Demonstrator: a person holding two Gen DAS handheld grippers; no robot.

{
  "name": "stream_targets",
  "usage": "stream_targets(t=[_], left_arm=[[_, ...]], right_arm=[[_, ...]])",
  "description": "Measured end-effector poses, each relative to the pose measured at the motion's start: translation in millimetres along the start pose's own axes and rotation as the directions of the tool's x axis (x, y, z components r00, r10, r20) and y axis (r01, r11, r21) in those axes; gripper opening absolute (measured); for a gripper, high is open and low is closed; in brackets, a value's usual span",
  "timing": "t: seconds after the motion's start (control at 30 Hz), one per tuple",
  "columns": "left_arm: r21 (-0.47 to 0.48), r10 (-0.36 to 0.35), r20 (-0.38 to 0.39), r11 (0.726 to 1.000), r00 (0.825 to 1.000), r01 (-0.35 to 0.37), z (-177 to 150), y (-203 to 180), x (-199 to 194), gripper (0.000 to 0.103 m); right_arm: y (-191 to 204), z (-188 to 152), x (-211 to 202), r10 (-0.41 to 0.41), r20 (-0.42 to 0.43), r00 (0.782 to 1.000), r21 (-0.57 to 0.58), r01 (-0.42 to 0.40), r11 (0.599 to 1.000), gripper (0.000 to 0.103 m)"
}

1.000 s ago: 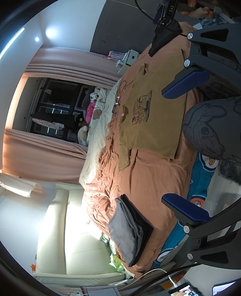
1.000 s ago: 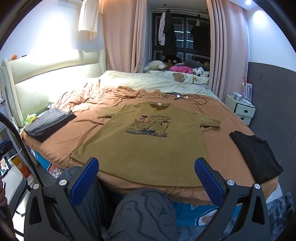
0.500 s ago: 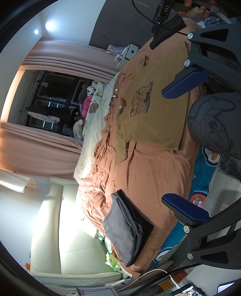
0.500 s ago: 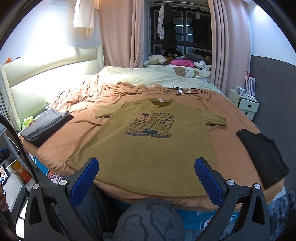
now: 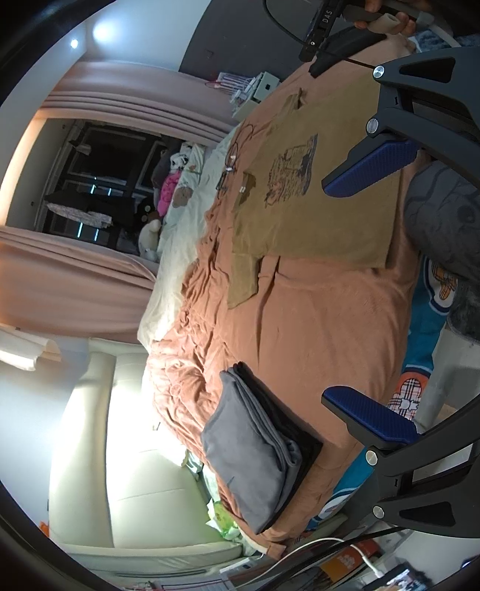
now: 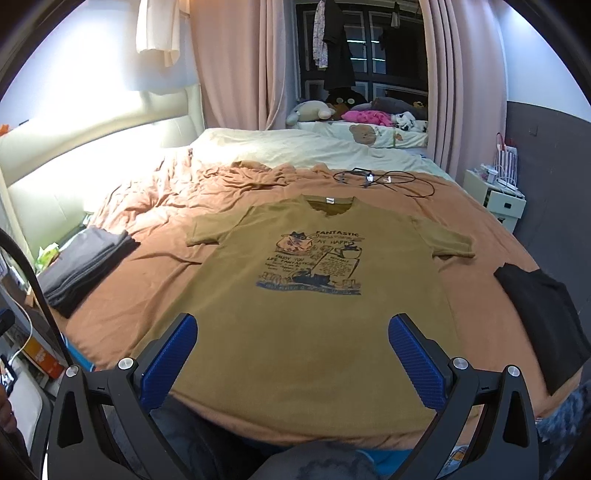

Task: Fold small clothes
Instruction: 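Move both tools down toward the olive T-shirt's side edges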

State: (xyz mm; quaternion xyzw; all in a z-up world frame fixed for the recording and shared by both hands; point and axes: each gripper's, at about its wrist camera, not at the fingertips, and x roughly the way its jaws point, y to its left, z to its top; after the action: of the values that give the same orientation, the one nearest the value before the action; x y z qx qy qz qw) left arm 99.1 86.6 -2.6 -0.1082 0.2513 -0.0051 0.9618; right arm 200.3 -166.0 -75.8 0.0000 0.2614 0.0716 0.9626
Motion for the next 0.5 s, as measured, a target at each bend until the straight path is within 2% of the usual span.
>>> stream_targets(t=[0.13, 0.23, 0.37, 0.5], left_arm=[[-0.007, 0.051, -0.024, 0.999, 0.998, -0.051, 11, 3, 21, 0.103], [0.001, 0.075, -0.037, 0.997, 0.996, -0.075, 22, 0, 37, 0.103], [-0.007, 0.147, -0.034, 0.989, 0.989, -0.147, 36, -1, 56, 0.103], [-0.003, 0.131, -0.026, 0.991, 0.991, -0.131, 47, -5, 71, 0.103]], right_arm=[[12, 13, 19, -0.026, -0.009, 1.000, -0.009, 0.026, 1.000, 0.103], [18, 20, 28, -0.017, 0.015, 1.000, 0.006, 0.017, 1.000, 0.103], [23, 28, 46, -0.024, 0.029, 0.999, 0.032, 0.023, 0.999, 0.103], [23, 38, 69, -0.013, 0.032, 0.999, 0.041, 0.011, 0.999, 0.103]])
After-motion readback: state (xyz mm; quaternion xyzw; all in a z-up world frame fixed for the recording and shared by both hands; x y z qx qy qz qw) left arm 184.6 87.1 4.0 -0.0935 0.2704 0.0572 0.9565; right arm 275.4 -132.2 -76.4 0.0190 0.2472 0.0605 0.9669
